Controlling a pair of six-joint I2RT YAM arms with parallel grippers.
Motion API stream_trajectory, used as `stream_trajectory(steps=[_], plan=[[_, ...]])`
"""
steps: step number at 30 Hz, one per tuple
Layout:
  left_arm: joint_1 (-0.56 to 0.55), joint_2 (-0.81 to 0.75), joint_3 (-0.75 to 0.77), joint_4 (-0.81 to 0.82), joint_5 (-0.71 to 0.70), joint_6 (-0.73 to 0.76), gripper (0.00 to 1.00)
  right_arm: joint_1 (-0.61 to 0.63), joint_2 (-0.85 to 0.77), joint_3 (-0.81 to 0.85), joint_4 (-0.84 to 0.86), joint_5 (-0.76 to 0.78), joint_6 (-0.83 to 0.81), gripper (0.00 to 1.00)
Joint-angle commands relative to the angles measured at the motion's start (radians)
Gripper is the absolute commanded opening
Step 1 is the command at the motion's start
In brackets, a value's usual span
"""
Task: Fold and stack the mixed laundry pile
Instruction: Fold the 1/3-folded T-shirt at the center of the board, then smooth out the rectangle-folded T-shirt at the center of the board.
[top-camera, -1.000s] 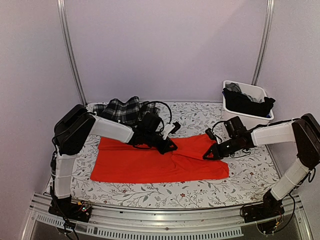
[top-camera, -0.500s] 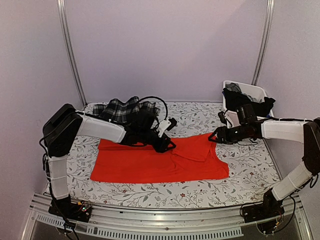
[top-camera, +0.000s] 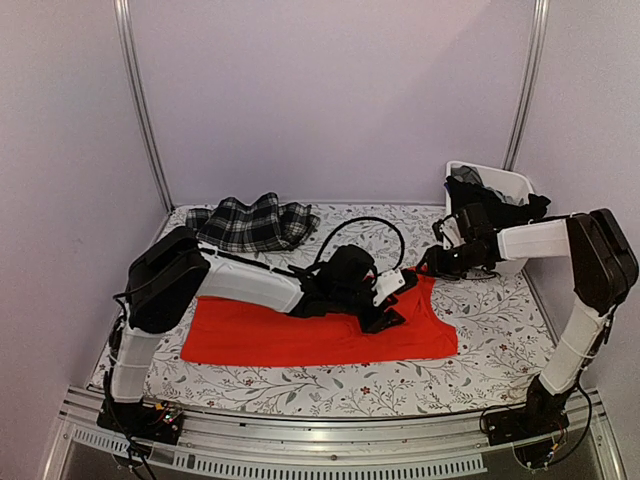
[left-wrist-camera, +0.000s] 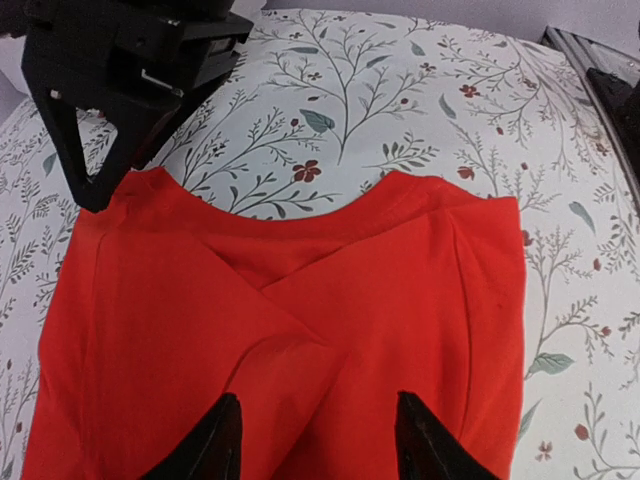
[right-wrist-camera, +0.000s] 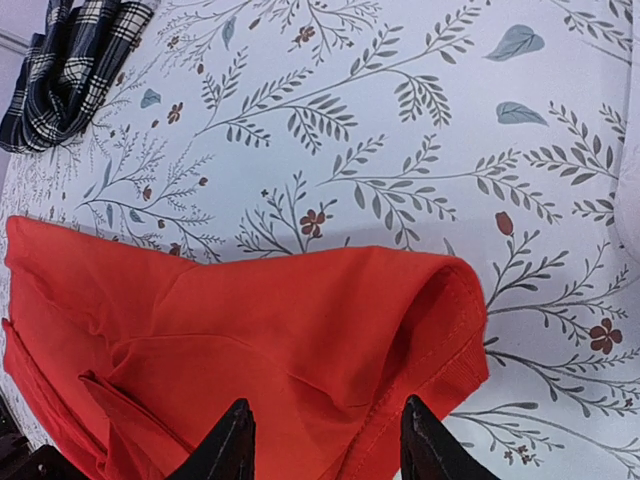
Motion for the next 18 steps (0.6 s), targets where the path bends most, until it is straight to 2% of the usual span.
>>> stream_trajectory(steps=[1,7,13,15,18], plan=[[-0.008,0.048,0.072,-0.024,0.01,0.049,0.52,-0.006,0.064,0.053,0.035,0.039,0.012,0.48],[-0.016,0.118,0.151,-0.08,0.032,0.072,0.56,-0.006,0.13,0.092,0.046,0.044,0.02,0.49],[-0.02,0.2,0.258,-0.165,0.043,0.11,0.55,-0.006,0.176,0.107,0.048,0.055,0.018,0.48],[-0.021,0.22,0.289,-0.21,0.051,0.116,0.48,-0.006,0.188,0.108,0.048,0.061,0.012,0.46],[-0.024,0.216,0.299,-0.239,0.068,0.117,0.26,-0.006,0.204,0.106,0.047,0.072,0.008,0.45]])
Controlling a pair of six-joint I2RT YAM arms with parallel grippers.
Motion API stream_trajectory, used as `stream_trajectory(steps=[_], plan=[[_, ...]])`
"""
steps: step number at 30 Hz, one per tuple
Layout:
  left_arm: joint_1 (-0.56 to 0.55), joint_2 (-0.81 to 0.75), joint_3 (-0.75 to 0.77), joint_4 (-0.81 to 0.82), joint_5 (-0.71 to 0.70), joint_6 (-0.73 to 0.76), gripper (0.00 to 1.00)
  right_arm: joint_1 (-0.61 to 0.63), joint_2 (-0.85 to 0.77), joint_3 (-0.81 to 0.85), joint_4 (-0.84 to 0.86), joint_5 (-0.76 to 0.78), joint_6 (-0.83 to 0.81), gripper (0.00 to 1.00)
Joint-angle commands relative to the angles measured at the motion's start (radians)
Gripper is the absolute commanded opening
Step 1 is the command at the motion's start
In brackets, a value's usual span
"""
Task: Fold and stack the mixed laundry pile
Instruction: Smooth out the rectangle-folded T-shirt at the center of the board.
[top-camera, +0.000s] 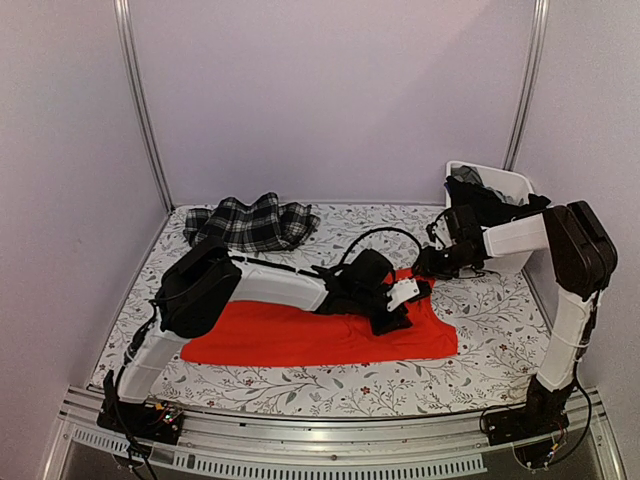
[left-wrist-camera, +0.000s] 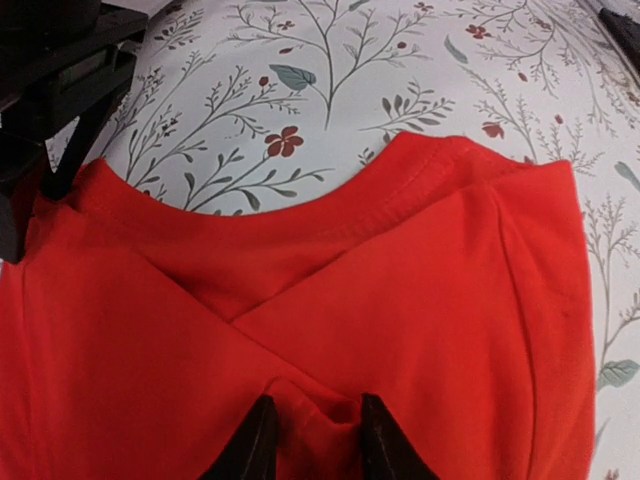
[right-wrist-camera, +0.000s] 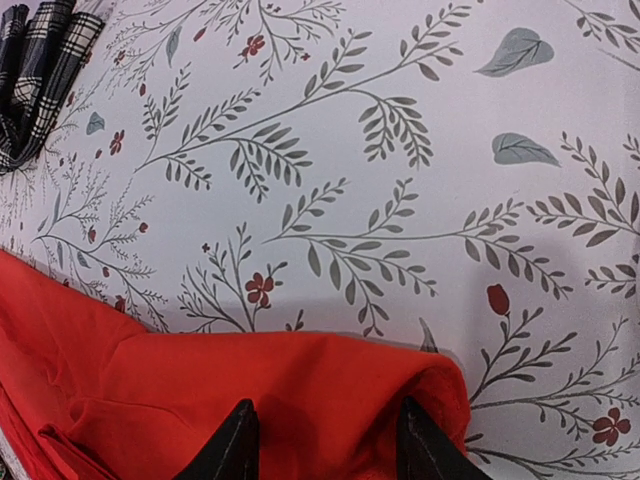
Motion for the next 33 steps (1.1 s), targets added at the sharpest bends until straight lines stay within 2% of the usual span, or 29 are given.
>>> stream_trajectory(steps=[1,4,6,12,13,15,18,21,25,30,33], plan=[[-0.013,-0.004,0.016,-0.068,0.032,0.019,0.17,-0.006,0.038,0.013,-0.001,0.028,0.002,0.45],[-0.018,-0.069,-0.075,-0.006,0.028,0.023,0.01,-0.007,0.047,0.01,-0.002,0.037,-0.002,0.45],[-0.021,-0.11,-0.135,0.055,0.023,0.021,0.0,-0.007,0.051,0.012,-0.003,0.039,-0.005,0.44],[-0.023,-0.14,-0.193,0.078,0.015,0.014,0.0,-0.01,0.052,0.012,-0.002,0.047,-0.002,0.44],[-0.026,-0.134,-0.182,0.066,0.002,0.011,0.07,-0.01,0.052,0.013,-0.004,0.048,-0.001,0.44],[-0.034,-0.124,-0.158,0.027,-0.024,0.014,0.29,-0.01,0.045,0.011,-0.007,0.044,-0.004,0.44],[-0.044,-0.189,-0.201,0.026,-0.035,-0.003,0.4,-0.011,0.017,0.007,-0.012,0.024,-0.017,0.44],[-0.007,-0.323,-0.32,0.127,-0.001,-0.07,0.44,-0.009,-0.028,-0.006,-0.017,-0.004,-0.036,0.45],[0.125,-0.429,-0.403,0.179,0.066,-0.215,0.45,0.001,-0.115,-0.032,-0.039,-0.022,-0.054,0.47],[0.204,-0.382,-0.368,0.115,0.021,-0.254,0.43,0.024,-0.224,-0.066,-0.065,-0.045,-0.062,0.47],[0.224,-0.329,-0.325,0.082,0.008,-0.263,0.38,0.063,-0.275,-0.084,-0.066,-0.048,-0.064,0.47]])
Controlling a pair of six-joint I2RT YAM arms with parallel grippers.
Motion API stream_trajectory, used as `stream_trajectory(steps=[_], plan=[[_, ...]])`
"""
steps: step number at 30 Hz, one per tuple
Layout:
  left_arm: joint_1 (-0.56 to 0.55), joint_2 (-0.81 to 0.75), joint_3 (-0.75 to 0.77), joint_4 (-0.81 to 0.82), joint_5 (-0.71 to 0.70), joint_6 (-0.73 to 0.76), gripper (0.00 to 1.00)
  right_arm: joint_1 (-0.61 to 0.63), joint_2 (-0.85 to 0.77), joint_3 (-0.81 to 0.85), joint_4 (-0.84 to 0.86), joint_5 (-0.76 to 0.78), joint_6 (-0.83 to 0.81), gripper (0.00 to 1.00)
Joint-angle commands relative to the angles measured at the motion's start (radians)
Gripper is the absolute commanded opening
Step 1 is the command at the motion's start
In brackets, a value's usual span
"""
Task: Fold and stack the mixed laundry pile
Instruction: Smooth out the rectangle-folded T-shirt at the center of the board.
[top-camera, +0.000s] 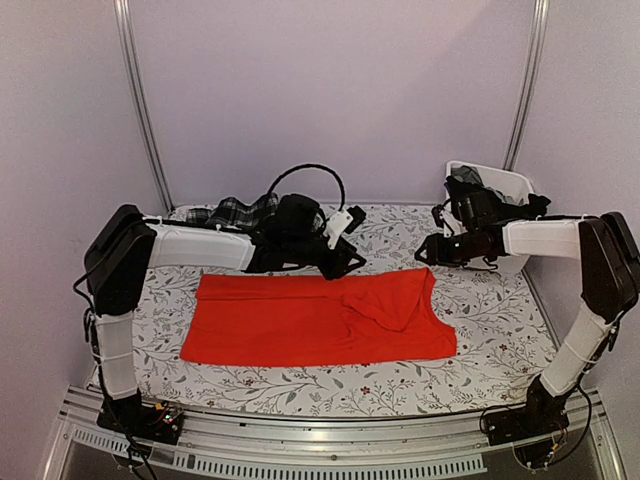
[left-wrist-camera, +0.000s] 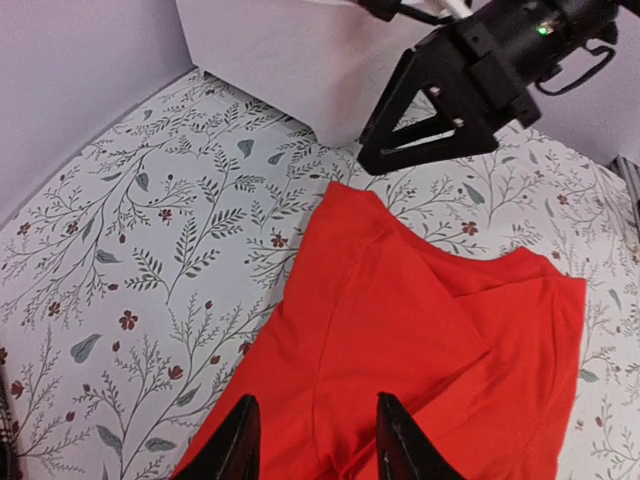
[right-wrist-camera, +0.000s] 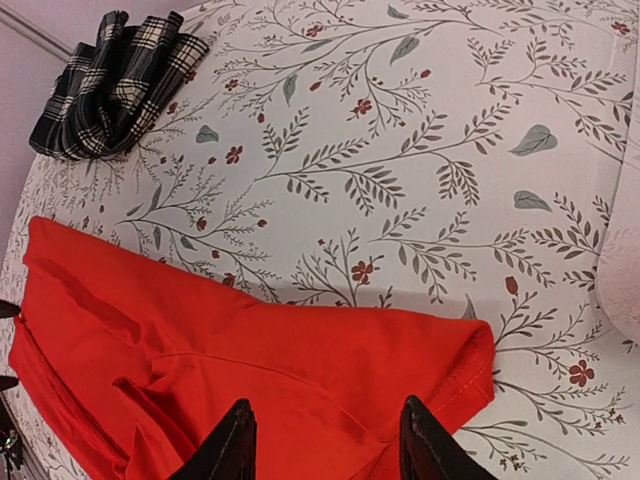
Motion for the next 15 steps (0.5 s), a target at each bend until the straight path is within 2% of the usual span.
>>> stream_trajectory(steps=[1,6,10,15], plan=[[0.017,0.092,0.033,-0.06,-0.019,-0.075,0.37,0.063,-0.074,-0.03,-0.017,-0.025,-0.017,0.47],[0.077,0.028,-0.077,0.011,-0.008,-0.191,0.36,0.147,-0.047,0.006,0.006,-0.078,-0.036,0.41],[0.133,-0.026,-0.162,-0.005,-0.032,-0.272,0.35,0.209,0.064,0.094,-0.023,-0.112,-0.072,0.36],[0.167,-0.054,-0.256,-0.016,-0.044,-0.301,0.33,0.276,0.188,0.161,-0.04,-0.137,-0.103,0.31]])
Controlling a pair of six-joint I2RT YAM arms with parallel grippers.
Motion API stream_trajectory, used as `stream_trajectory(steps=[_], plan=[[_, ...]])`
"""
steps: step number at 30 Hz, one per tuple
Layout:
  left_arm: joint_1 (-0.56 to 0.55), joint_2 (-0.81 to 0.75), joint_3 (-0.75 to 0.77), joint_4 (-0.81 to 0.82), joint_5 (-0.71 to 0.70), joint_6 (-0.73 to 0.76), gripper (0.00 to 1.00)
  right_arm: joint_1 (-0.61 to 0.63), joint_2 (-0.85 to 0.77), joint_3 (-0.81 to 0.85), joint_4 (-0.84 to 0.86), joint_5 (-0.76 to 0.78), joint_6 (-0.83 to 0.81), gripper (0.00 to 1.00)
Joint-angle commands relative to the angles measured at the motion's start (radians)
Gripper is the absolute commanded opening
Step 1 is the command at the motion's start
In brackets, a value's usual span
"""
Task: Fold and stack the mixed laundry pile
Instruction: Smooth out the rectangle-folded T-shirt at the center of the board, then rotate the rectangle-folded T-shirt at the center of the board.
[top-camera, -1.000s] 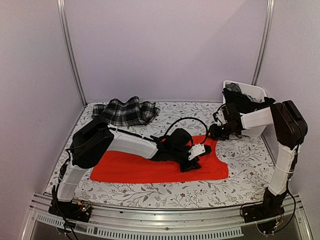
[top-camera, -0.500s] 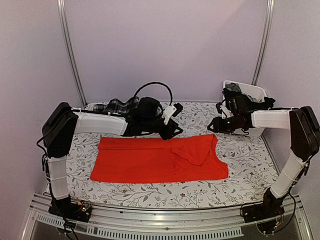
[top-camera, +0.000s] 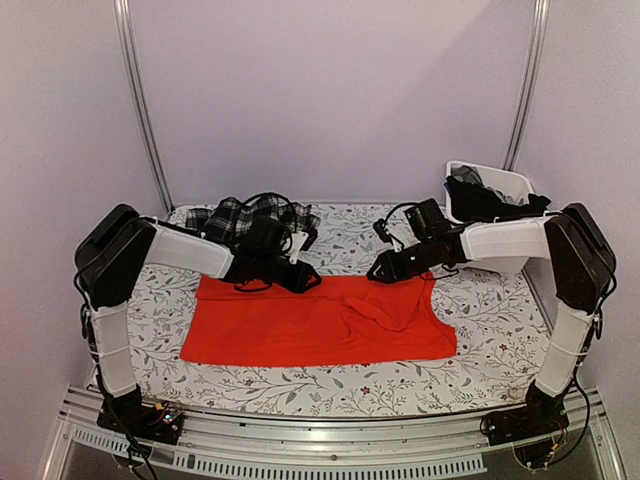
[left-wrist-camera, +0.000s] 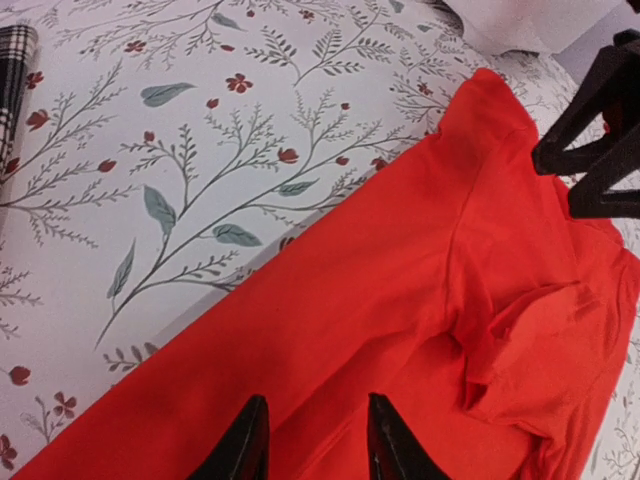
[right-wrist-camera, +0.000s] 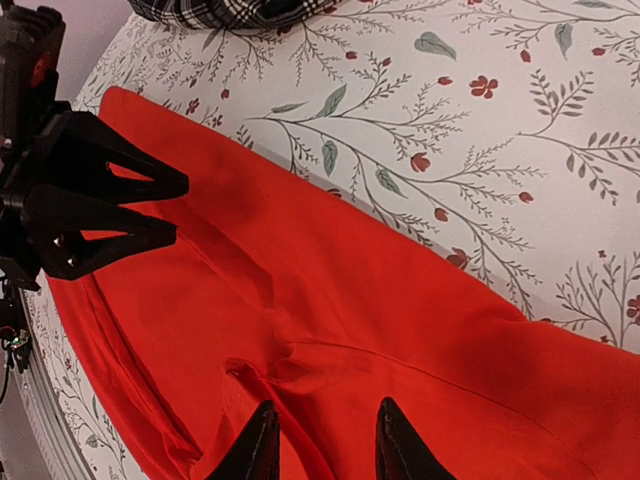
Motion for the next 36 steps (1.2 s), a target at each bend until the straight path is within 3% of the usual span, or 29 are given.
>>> stream_trajectory(steps=[1,9,21,25,28,31,36], plan=[[0.029,-0.048,-0.062,-0.008,-0.02,-0.06,0.33,0.047,0.099,0.053,-0.034,-0.046,-0.039,0.31],[0.029,-0.059,-0.134,-0.038,-0.033,-0.107,0.29,0.104,0.174,0.037,-0.052,-0.095,-0.044,0.27],[0.006,-0.272,-0.32,-0.108,-0.047,-0.106,0.3,0.117,0.019,-0.104,-0.118,-0.163,-0.057,0.26],[0.034,-0.375,-0.332,-0.14,-0.106,-0.097,0.39,0.117,-0.013,-0.144,-0.166,-0.23,-0.101,0.28],[0.092,-0.395,-0.296,-0.168,-0.17,-0.103,0.44,0.117,-0.068,-0.166,-0.155,-0.233,-0.085,0.39],[0.169,-0.352,-0.245,-0.214,-0.201,-0.123,0.44,0.116,-0.123,-0.155,-0.123,-0.173,-0.042,0.48],[0.206,-0.276,-0.198,-0.238,-0.227,-0.137,0.44,0.117,-0.109,-0.101,-0.143,0.083,0.054,0.52]])
